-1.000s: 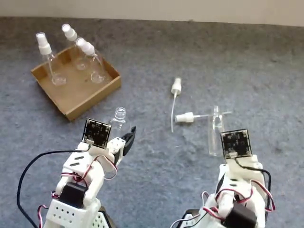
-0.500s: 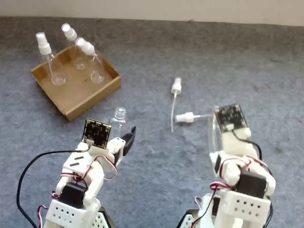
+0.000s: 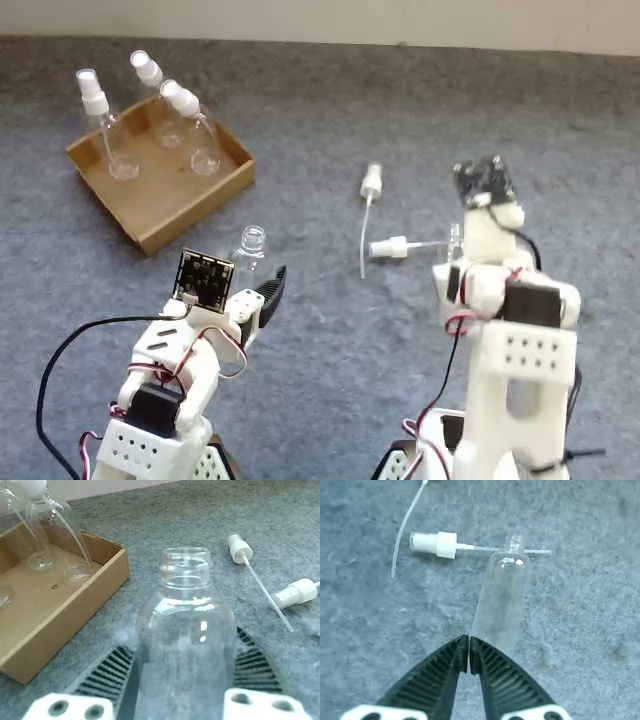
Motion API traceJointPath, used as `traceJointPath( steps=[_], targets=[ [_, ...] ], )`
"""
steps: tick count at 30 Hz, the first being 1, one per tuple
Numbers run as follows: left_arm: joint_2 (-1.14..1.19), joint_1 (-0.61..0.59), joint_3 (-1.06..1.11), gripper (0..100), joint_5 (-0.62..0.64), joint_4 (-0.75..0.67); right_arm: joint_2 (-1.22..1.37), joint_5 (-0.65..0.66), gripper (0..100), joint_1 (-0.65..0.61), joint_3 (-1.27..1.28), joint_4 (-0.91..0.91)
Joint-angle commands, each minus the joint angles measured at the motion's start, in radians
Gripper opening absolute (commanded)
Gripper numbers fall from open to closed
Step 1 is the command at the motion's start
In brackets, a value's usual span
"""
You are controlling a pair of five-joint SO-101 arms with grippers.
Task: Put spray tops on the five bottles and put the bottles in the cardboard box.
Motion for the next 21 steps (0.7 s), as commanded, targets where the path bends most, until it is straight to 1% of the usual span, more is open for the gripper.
traceJointPath(
  steps=[1, 6, 9, 11, 13, 19, 21],
  targets=[
    [-0.018, 0.005, 0.021, 11, 0.015, -0.020, 0.116, -0.078, 0.8, -0.041, -0.168, -0.021],
    [-0.018, 0.005, 0.021, 11, 0.015, -0.020, 0.265, -0.155, 1.2, -0.130, -0.283, -0.024],
    [-0.018, 0.005, 0.021, 11, 0.015, -0.020, 0.358, -0.192, 7.3, -0.168, -0.363, -0.027],
    [-0.018, 0.005, 0.021, 11, 0.015, -0.020, 0.426, -0.195, 11.8, -0.186, -0.410, -0.027],
    [-0.018, 0.005, 0.021, 11, 0.015, -0.020, 0.496, -0.196, 14.3, -0.208, -0.460, -0.028],
    [-0.018, 0.005, 0.021, 11, 0.014, -0.020, 0.725, -0.209, 14.5, -0.243, -0.611, -0.028],
    [-0.018, 0.005, 0.021, 11, 0.014, -0.020, 0.809, -0.292, 14.5, -0.243, -0.688, -0.031]
  ],
)
